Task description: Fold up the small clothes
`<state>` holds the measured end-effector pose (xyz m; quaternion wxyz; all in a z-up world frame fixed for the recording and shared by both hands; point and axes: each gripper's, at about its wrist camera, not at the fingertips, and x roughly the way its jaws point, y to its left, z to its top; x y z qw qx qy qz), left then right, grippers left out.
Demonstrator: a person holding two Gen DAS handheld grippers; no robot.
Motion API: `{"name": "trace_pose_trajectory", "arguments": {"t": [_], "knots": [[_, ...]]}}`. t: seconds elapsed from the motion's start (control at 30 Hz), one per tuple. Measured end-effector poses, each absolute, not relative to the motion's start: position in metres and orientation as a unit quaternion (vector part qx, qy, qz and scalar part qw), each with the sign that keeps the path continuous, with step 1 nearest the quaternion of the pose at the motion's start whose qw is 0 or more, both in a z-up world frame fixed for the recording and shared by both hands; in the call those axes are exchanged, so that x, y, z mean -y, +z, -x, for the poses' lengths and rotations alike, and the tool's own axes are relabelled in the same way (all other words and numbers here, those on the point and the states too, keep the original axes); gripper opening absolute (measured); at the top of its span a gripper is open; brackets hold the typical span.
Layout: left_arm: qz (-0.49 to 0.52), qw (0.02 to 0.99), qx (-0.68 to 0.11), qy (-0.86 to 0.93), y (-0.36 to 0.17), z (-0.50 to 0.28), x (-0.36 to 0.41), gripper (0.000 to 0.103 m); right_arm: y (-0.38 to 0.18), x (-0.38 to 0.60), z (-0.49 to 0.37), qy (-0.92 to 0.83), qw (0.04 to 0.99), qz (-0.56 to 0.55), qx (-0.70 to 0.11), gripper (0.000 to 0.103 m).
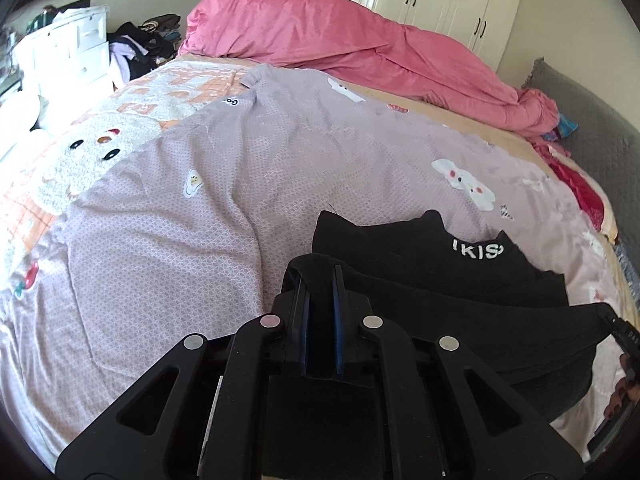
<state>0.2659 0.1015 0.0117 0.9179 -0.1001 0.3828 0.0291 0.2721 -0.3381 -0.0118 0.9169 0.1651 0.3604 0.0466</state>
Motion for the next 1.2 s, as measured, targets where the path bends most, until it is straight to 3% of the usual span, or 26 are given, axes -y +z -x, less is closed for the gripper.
{"name": "trace_pose_trajectory", "arguments": {"t": [0.3,0.33,0.4,0.47,0.5,0.53,0.67,0.8,0.93,0.97,1.03,1.2], "knots": [[0.071,0.917,-0.392,0.035,0.003,-0.271,-0.096,0.006,-0.022,0.337,-0.278,0.037,0.913,-0.171,-0.370,0.010],[0.069,0.916,-0.394,0.037,0.002,-0.272,-0.096,0.006,-0.023,0.337,-0.278,0.037,0.912,-0.171,-0.370,0.012],[0.066,0.915,-0.396,0.038,0.001,-0.272,-0.094,0.007,-0.023,0.337,-0.277,0.023,0.913,-0.165,-0.372,0.032],[0.062,0.915,-0.396,0.043,0.002,-0.271,-0.093,0.017,-0.020,0.340,-0.269,0.013,0.916,-0.167,-0.364,0.042],[0.059,0.917,-0.392,0.046,0.004,-0.269,-0.093,0.030,-0.018,0.342,-0.266,0.012,0.917,-0.172,-0.359,0.042],[0.059,0.919,-0.387,0.046,0.007,-0.267,-0.093,0.035,-0.017,0.344,-0.262,0.010,0.918,-0.174,-0.357,0.043],[0.056,0.929,-0.364,0.047,0.019,-0.257,-0.093,0.041,-0.002,0.344,-0.239,0.001,0.929,-0.164,-0.331,0.052],[0.037,0.942,-0.330,0.049,0.036,-0.238,-0.087,0.051,0.008,0.328,-0.215,0.018,0.940,-0.140,-0.312,0.054],[0.016,0.949,-0.311,0.040,0.047,-0.219,-0.075,0.047,0.009,0.306,-0.198,0.046,0.943,-0.110,-0.312,0.054],[0.015,0.950,-0.311,0.033,0.048,-0.216,-0.073,0.041,0.007,0.299,-0.195,0.056,0.942,-0.102,-0.314,0.054],[0.009,0.948,-0.318,0.013,0.046,-0.210,-0.063,0.015,0.002,0.287,-0.192,0.064,0.941,-0.087,-0.321,0.054],[0.000,0.924,-0.378,-0.059,0.018,-0.210,-0.035,0.010,-0.014,0.261,-0.194,0.086,0.933,-0.048,-0.347,0.050]]}}
